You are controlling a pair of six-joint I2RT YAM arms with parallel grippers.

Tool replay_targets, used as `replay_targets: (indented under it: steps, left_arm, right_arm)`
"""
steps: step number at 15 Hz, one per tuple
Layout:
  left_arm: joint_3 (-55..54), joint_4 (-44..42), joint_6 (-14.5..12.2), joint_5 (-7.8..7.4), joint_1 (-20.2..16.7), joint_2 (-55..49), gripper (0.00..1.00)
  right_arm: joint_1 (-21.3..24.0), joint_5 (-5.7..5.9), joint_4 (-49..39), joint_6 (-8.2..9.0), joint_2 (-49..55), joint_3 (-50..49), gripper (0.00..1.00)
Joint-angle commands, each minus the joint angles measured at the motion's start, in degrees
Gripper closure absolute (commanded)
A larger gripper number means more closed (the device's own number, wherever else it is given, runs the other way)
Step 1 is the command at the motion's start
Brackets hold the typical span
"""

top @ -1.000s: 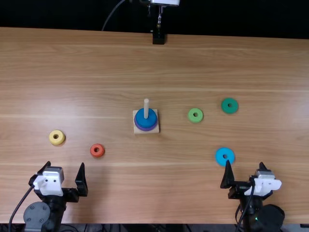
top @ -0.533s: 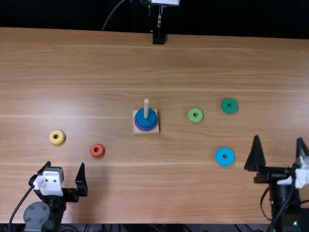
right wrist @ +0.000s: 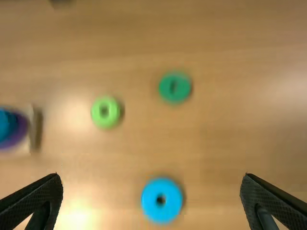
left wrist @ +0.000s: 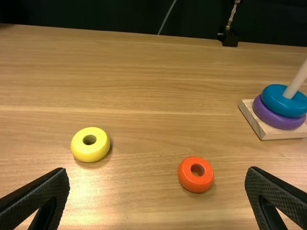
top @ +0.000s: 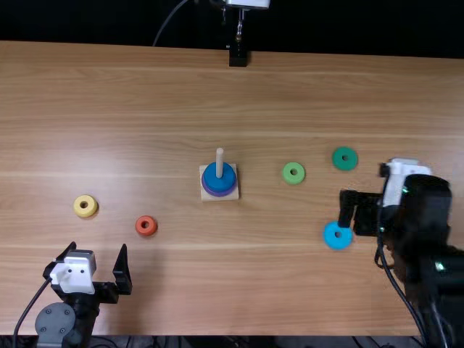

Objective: Build the Hanoi tower: stack the rings onto the peg from bottom to top in this color order: purple, dark blue, light blue, dark green, light green, yellow, orange.

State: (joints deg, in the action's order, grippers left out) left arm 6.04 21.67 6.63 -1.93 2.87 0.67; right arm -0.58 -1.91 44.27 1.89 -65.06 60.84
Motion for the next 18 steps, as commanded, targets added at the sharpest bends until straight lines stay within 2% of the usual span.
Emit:
replay_targets:
  steps: [1, 8, 11, 12, 14, 15, 18]
  left_arm:
    - [-6.04, 3.96, -0.2, -1.23, -0.94, -0.67, 0.0]
    - [-6.04, 3.96, -0.2, -1.34, -0.94, -0.67, 0.0]
    - [-6.04, 3.96, -0.2, -1.23, -0.94, -0.67, 0.0]
    - [-6.04, 3.96, -0.2, -1.34, -0.94, -0.67, 0.0]
    - [-6.04, 3.96, -0.2, -1.34, -0.94, -0.67, 0.0]
    - [-6.04, 3.96, -0.2, -1.23, -0.94, -0.67, 0.0]
    - [-6.04, 3.96, -0.2, -1.23, -0.94, -0.67, 0.0]
  right_arm:
    - [-1.35, 0.01, 2.94, 0.64, -3.41, -0.81, 0.0]
    - [-1.27, 0.01, 3.57, 0.85, -13.78, -7.23, 0.0]
    - [-1.27, 0.12, -2.23, 0.85, -16.33, -9.77, 0.0]
    - [-1.27, 0.22, -4.66, 1.17, -16.33, -10.92, 0.0]
    - [-1.35, 0.22, -8.35, 3.7, -17.12, -12.76, 0.0]
    - [-1.35, 0.22, -9.19, 4.44, -18.18, -13.03, 0.0]
    - [-1.35, 0.22, -9.19, 4.65, -20.37, -13.82, 0.0]
